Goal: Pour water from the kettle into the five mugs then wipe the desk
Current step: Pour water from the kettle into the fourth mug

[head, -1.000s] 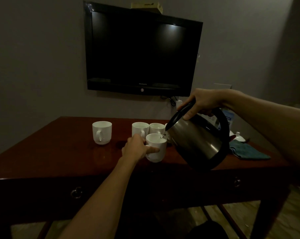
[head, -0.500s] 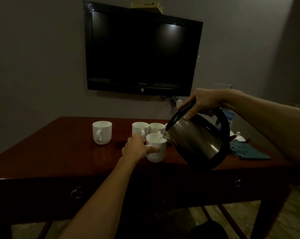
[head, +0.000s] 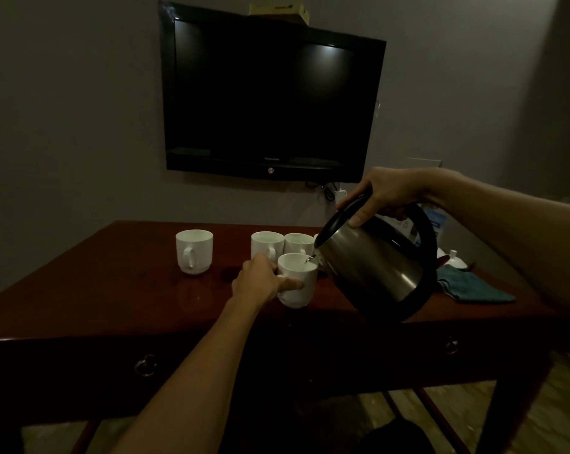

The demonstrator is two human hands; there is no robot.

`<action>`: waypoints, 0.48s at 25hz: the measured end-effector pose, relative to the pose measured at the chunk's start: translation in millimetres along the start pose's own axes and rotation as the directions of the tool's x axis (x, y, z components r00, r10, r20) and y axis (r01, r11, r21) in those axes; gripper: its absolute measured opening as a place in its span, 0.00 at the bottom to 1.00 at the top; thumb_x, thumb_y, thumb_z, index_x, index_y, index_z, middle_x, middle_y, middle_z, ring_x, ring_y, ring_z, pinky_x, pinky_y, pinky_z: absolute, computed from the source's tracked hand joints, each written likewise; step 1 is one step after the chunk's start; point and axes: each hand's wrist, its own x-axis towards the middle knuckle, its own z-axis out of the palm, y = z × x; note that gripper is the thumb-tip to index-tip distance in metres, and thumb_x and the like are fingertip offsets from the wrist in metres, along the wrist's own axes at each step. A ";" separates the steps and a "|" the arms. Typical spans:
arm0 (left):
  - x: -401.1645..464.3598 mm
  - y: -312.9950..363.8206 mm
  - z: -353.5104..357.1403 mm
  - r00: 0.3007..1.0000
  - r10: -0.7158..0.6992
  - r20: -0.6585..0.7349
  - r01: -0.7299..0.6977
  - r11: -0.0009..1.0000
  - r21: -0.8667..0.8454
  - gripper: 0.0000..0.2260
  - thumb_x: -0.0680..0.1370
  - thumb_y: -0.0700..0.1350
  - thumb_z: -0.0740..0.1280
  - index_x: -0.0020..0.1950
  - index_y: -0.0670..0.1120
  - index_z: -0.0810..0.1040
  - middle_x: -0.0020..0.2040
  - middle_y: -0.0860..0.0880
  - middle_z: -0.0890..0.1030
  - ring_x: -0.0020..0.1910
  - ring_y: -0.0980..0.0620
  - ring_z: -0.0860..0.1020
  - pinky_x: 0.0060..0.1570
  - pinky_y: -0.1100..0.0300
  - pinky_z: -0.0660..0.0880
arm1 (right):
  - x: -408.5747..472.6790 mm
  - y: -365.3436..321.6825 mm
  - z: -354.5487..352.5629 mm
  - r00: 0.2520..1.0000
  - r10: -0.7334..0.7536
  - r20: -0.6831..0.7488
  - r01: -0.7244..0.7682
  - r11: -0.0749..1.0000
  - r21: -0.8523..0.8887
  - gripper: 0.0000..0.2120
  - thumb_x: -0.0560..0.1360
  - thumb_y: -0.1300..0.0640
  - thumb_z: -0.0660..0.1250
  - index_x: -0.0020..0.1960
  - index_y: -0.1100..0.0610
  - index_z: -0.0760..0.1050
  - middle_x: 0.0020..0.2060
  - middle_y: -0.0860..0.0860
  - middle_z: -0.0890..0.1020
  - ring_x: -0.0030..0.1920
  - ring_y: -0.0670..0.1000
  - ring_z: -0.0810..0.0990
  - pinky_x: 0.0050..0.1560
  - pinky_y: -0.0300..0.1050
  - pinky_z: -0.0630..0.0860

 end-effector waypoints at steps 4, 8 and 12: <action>0.6 -1.6 0.7 1.000 0.007 -0.009 -0.007 1.000 -0.001 0.25 0.64 0.61 0.78 0.54 0.48 0.81 0.47 0.52 0.75 0.47 0.54 0.73 0.43 0.55 0.70 | -0.3 0.0 0.0 1.000 0.006 0.003 -0.006 1.000 0.009 0.30 0.64 0.46 0.77 0.65 0.47 0.79 0.36 0.56 0.77 0.29 0.49 0.73 0.28 0.42 0.74; 1.8 -2.3 1.2 1.000 -0.001 -0.007 0.001 1.000 -0.001 0.26 0.64 0.62 0.77 0.54 0.48 0.81 0.50 0.50 0.76 0.48 0.53 0.72 0.43 0.54 0.70 | -0.7 0.1 -1.1 1.000 0.004 0.003 -0.004 1.000 0.003 0.28 0.66 0.48 0.77 0.65 0.47 0.78 0.35 0.56 0.76 0.28 0.48 0.73 0.27 0.41 0.73; 1.5 -0.5 0.1 1.000 -0.008 0.002 0.008 1.000 -0.007 0.25 0.65 0.61 0.77 0.55 0.47 0.81 0.49 0.50 0.76 0.48 0.53 0.72 0.43 0.55 0.69 | 0.0 -0.4 -1.1 1.000 0.005 0.003 -0.005 1.000 -0.001 0.29 0.66 0.48 0.77 0.66 0.47 0.78 0.36 0.56 0.76 0.28 0.48 0.73 0.27 0.41 0.73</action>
